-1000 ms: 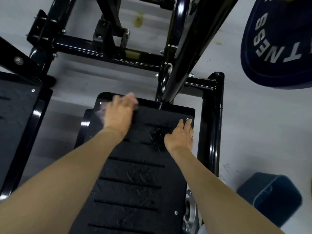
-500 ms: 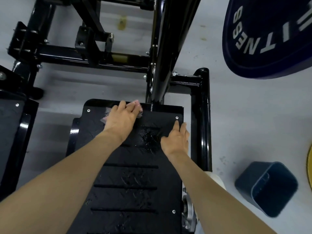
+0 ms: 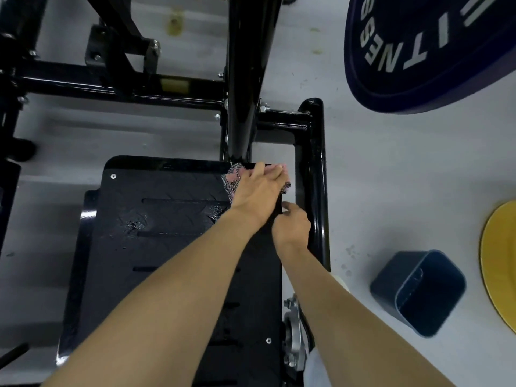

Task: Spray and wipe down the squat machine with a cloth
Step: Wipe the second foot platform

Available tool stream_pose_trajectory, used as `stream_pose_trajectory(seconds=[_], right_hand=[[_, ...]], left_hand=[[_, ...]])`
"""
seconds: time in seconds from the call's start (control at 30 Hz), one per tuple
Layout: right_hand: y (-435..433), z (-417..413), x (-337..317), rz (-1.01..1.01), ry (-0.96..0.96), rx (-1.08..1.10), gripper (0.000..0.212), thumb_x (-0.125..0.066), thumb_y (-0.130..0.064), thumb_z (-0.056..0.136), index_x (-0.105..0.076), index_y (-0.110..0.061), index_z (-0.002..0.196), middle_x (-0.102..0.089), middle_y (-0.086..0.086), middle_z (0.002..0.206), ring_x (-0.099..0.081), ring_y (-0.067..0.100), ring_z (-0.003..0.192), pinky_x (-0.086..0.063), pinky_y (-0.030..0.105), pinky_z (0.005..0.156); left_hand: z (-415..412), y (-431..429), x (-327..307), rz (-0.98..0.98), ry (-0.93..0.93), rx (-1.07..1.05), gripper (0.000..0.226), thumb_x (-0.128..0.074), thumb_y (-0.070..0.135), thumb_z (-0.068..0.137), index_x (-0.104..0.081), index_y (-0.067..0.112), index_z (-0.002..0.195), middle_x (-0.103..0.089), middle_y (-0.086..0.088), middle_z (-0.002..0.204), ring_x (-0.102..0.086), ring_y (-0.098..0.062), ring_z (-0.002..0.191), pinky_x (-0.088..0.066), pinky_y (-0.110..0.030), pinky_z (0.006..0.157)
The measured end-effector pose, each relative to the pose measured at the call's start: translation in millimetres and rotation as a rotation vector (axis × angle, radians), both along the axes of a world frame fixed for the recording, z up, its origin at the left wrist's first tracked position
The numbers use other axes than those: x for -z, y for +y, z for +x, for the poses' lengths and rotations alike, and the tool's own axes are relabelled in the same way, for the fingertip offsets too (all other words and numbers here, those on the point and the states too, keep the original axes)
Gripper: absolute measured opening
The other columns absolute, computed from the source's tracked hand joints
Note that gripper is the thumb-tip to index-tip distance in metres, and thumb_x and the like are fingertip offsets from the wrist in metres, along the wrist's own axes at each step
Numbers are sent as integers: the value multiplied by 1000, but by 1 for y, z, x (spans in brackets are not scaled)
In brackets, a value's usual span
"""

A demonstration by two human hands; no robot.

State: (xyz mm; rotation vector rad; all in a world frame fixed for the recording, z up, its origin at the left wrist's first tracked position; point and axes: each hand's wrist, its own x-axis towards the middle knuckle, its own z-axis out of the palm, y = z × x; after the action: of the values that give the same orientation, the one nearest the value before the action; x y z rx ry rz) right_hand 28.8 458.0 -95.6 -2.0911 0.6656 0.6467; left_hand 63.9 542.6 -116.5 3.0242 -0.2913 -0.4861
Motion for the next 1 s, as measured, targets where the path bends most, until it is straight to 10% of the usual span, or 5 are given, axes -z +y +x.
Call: stream_pose_trajectory(seconds=[0.2,0.47,0.6,0.77,1.0], right_hand=[[13,-6,1,-12,15,33,56,-40,3,89,-40,-13,142,-59,9,125,-62,23,101,-55,36,84],[19,-11,11,-185,-24,-109,59,-42,3,87,-33,-10,144,-43,12,141,-48,27,121,-49,40,94],[42,-21,5,-427,-20,-485,77,-51,-7,89,-8,-15,152,2,15,158,-9,30,144,-23,43,116],[81,-30,3,-530,-116,-754,75,-49,-22,94,-3,-17,153,14,16,158,11,29,146,6,47,118],[108,-39,9,-447,-129,-899,66,-40,-21,98,-3,-17,153,14,13,158,9,27,147,2,46,120]], left_hand=[[-20,49,-5,282,5,-216,79,-56,12,85,-10,11,150,-33,-7,146,-35,-33,119,-39,-42,91],[5,16,-6,36,50,0,75,-54,6,89,-14,14,151,-18,1,156,-25,-32,131,-34,-46,102],[-20,52,1,187,-30,45,84,-58,11,87,-4,12,152,-17,0,156,-29,-33,128,-35,-50,102],[-62,129,3,312,-74,-65,88,-54,14,87,6,9,151,-13,-5,157,-37,-30,116,-38,-42,95],[-97,212,4,404,25,-388,91,-55,3,83,3,13,152,-16,1,158,-38,-29,116,-38,-37,89]])
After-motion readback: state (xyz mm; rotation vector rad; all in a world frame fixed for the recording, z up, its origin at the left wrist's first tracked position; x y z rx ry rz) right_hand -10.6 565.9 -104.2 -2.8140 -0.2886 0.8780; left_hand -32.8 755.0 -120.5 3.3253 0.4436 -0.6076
